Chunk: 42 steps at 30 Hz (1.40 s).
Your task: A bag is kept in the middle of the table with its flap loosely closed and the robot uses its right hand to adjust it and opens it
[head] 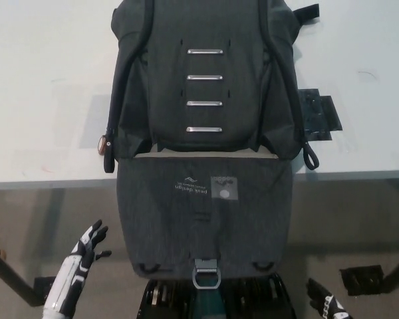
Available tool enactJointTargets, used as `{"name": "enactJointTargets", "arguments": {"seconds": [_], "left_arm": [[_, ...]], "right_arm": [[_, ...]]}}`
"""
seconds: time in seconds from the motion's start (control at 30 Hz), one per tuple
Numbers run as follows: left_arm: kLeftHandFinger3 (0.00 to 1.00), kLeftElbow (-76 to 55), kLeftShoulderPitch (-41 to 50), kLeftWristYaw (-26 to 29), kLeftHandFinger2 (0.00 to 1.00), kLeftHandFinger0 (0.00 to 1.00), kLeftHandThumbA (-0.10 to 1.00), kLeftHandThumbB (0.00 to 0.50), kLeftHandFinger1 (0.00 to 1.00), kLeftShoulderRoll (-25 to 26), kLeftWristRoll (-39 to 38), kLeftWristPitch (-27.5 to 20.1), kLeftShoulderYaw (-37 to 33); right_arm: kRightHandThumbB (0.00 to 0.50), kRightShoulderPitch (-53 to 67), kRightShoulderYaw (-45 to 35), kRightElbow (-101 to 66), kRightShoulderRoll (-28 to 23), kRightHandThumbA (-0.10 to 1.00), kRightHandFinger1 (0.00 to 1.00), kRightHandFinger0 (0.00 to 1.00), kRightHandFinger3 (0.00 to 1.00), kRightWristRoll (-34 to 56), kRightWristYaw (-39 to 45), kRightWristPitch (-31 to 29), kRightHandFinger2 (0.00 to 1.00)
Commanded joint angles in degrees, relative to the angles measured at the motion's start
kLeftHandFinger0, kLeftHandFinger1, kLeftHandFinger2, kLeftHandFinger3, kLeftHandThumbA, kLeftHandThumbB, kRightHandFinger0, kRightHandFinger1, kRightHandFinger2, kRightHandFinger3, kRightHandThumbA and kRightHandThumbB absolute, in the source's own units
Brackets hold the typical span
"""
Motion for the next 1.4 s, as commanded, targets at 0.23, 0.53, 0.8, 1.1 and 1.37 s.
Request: {"name": "enactJointTargets", "arguments": {"seconds": [0.23, 0.53, 0.8, 1.1, 1.37], "left_arm": [[1.00, 0.73, 3.23, 1.27, 1.00, 0.87, 1.00, 0.500, 1.00, 1.04, -1.23, -2.32, 2.58], [1.00, 1.30, 2.44, 1.43, 1.00, 0.85, 1.00, 0.500, 0.99, 0.57, -1.06, -2.32, 2.81], [1.00, 1.57, 2.67, 1.69, 1.00, 0.85, 1.00, 0.500, 0.98, 0.27, -1.13, -2.32, 3.03], [1.00, 2.61, 2.17, 1.82, 0.98, 0.84, 1.00, 0.500, 0.97, 0.76, -1.10, -2.32, 3.48], [1.00, 1.73, 5.46, 1.05, 0.96, 0.86, 1.00, 0.500, 0.95, 0.34, -1.80, -2.32, 3.40]], "right_arm": [[0.260, -0.38, -4.08, -2.69, 2.49, 1.00, 1.00, 1.00, 1.00, 11.45, 0.90, -7.89, 1.00], [0.241, -3.27, -4.29, -0.33, 1.97, 1.00, 1.00, 1.00, 1.00, 10.00, 0.39, -8.80, 1.00], [0.237, -3.90, -4.41, 0.89, 1.64, 1.00, 1.00, 1.00, 1.00, 9.47, 0.44, -9.93, 1.00], [0.252, -5.62, -3.84, 1.92, 1.59, 1.00, 1.00, 1.00, 1.00, 9.37, 0.87, -9.29, 1.00], [0.247, -3.64, -3.05, 1.42, 0.97, 0.99, 1.00, 1.00, 1.00, 10.20, 1.88, -8.52, 1.00]]}}
